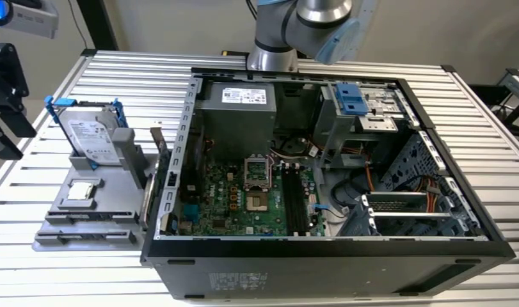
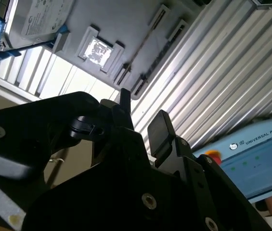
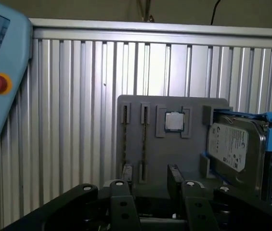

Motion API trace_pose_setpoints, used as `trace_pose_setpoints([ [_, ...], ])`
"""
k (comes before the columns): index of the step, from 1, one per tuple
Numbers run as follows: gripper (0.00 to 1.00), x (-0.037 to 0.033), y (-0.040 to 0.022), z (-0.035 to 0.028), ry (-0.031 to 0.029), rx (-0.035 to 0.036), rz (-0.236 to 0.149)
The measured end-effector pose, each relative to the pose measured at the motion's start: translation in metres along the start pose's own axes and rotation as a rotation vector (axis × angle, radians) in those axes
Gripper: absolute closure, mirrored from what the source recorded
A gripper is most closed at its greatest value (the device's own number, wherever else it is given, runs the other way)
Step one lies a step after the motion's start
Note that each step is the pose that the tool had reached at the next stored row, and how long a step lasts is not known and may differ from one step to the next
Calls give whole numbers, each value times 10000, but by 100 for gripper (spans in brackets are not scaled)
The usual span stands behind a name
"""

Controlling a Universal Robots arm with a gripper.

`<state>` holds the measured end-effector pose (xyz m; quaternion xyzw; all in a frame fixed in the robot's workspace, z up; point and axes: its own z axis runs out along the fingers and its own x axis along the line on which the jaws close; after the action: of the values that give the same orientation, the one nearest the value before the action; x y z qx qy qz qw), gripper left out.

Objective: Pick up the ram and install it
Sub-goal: 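Pick up the ram and move it above insertion slot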

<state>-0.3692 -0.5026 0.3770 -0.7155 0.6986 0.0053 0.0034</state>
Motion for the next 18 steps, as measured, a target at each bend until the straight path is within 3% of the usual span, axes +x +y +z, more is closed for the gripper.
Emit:
trace_pose_setpoints([
  [4, 0, 1, 0, 65, 3, 108, 1],
  [11, 0, 1, 1, 115, 4, 102, 44],
  [18, 0, 4, 0, 234, 7, 101, 43],
])
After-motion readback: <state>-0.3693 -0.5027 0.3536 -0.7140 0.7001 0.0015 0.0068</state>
